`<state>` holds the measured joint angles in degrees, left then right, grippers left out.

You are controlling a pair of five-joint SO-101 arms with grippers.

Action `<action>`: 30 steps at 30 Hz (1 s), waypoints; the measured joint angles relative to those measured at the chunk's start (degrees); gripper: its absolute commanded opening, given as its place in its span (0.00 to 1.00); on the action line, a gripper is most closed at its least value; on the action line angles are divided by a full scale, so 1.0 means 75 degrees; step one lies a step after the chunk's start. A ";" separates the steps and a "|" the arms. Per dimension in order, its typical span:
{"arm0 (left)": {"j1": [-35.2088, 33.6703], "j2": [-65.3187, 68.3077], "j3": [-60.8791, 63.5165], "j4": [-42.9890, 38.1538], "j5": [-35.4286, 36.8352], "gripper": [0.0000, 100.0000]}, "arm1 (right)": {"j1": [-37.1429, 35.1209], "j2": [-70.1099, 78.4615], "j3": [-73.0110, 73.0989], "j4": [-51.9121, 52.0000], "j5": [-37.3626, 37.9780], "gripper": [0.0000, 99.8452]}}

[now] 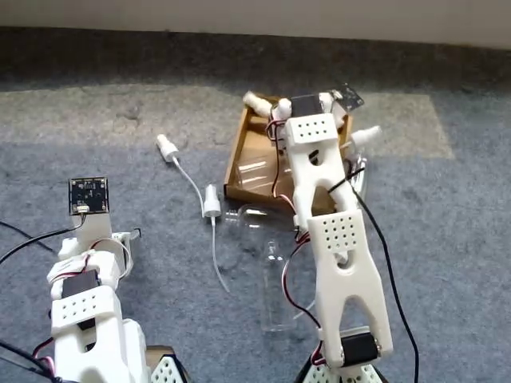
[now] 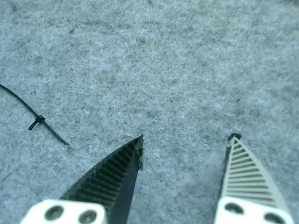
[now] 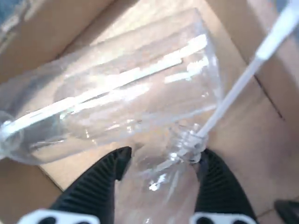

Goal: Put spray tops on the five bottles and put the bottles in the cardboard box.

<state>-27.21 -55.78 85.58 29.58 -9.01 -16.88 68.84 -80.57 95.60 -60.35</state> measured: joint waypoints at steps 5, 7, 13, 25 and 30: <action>0.0000 0.0000 0.0000 0.0000 0.0000 0.26 | 0.0035 0.0012 -0.1125 0.0492 0.0246 0.03; 0.0000 0.0000 0.0000 0.0000 0.0000 0.26 | 0.0070 0.0000 -0.1594 0.0551 0.0316 0.03; 0.0000 0.0000 0.0000 0.0000 0.0000 0.26 | 0.0363 -0.0199 -0.1782 0.0574 0.0668 0.03; 0.0000 0.0000 0.0000 0.0000 0.0000 0.26 | 0.1864 -0.1430 -0.1805 0.0586 0.2708 0.03; 0.0000 0.0000 0.0000 0.0000 0.0000 0.26 | 0.2731 -0.1430 -0.1524 0.0586 0.3763 0.03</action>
<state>-27.21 -55.78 85.58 29.58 -9.01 3.60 58.11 -92.00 100.00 -32.13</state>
